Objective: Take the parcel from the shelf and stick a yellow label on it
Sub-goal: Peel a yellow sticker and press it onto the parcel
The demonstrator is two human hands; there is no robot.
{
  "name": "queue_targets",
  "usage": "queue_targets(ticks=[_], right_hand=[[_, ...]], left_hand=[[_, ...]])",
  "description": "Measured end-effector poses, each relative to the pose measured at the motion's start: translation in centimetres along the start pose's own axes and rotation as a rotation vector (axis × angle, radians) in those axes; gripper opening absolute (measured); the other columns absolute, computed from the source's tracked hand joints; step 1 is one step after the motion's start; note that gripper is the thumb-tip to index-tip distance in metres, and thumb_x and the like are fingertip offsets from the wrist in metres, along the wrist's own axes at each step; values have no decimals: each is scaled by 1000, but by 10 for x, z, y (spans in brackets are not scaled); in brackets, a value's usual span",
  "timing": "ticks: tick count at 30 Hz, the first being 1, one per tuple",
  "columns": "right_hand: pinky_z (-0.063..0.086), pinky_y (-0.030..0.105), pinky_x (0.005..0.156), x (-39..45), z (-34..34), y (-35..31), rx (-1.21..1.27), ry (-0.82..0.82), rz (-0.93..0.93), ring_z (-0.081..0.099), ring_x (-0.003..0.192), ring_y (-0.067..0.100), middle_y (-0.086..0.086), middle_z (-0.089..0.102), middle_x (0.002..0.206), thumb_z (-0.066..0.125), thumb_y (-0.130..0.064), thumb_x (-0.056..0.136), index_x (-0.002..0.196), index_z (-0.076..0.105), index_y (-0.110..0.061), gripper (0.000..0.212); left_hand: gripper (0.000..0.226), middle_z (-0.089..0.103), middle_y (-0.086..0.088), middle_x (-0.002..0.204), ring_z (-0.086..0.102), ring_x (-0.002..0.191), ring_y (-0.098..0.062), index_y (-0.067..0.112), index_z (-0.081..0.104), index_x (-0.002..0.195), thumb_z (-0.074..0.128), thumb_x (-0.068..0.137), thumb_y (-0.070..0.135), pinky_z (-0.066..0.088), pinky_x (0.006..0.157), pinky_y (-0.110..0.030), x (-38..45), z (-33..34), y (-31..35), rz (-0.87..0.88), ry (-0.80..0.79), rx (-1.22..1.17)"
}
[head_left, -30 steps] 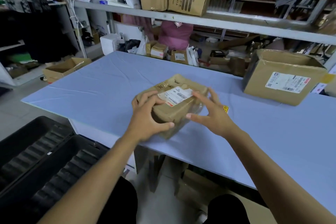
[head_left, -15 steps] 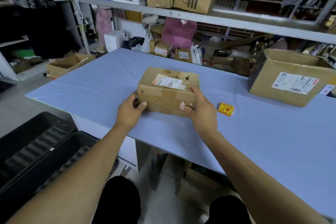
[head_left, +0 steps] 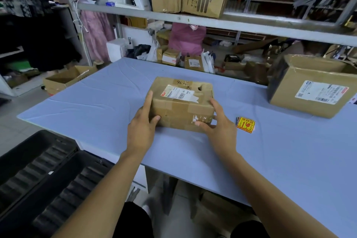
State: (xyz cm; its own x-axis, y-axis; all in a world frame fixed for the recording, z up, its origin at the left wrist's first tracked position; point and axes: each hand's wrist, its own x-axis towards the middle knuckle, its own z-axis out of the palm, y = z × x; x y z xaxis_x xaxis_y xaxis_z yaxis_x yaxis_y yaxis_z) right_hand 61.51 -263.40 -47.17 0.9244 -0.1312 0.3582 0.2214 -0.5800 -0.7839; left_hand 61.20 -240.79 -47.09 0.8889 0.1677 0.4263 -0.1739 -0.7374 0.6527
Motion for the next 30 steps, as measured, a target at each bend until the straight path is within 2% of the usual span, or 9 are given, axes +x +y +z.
queue_targets(ticks=[4,10,13,16,17,21,24,28,30], right_hand=[[56,32,94,0,4,4,32,-4,12,66,108,13,-8,62,133,79,-32,80,143,32,-49,81],[56,34,87,-5,0,6,-7,-99,31,69,99,17,-7,65,122,73,-21,84,147,27,-33,80],[54,37,78,-21,-6,13,-154,-182,2,69,96,29,5,70,116,62,-14,85,153,21,-27,81],[47,34,92,-40,-23,18,-181,-256,9,61,119,28,4,56,144,63,-15,90,157,13,-23,84],[45,33,96,-45,-31,20,-183,-281,10,58,125,27,4,52,147,64,-17,90,157,14,-24,84],[39,26,96,-57,-68,33,-200,-295,51,55,127,23,2,54,145,69,-25,88,156,19,-26,85],[35,19,90,-60,-97,49,-205,-243,74,55,128,22,3,55,143,72,-24,86,155,22,-24,85],[40,20,91,-51,-120,69,-88,-92,153,59,111,18,2,53,141,74,-17,83,151,32,-22,80],[44,15,81,-42,-124,76,-17,-16,221,62,99,15,0,55,136,73,-14,83,148,36,-20,75]], left_hand=[[79,59,-6,127,60,106,-31,45,6,154,57,97,23,51,88,-46,-2,0,-2,7,-26,-40],[94,36,-13,145,51,87,-30,38,-18,152,46,92,3,41,71,-39,-22,12,17,-110,-59,48],[85,32,-16,151,50,113,-39,18,-1,157,47,88,8,45,89,-46,-52,25,34,-194,-74,173],[59,46,-13,149,43,134,-34,10,48,142,40,86,24,33,111,-43,-86,42,55,-115,-135,396],[57,48,-12,149,41,138,-33,11,55,137,39,85,28,30,114,-44,-95,47,65,-77,-164,415],[54,29,-6,162,22,151,-23,17,39,149,40,97,31,14,124,-36,-99,77,101,110,-436,366],[57,32,-7,160,26,149,-19,11,33,152,47,97,24,14,120,-25,-80,95,118,234,-567,199],[69,39,-10,156,37,144,-22,10,28,153,59,92,18,24,118,-28,-55,115,130,202,-583,15],[69,45,-12,151,44,140,-24,8,33,151,64,90,19,32,117,-33,-42,128,133,139,-550,-63]])
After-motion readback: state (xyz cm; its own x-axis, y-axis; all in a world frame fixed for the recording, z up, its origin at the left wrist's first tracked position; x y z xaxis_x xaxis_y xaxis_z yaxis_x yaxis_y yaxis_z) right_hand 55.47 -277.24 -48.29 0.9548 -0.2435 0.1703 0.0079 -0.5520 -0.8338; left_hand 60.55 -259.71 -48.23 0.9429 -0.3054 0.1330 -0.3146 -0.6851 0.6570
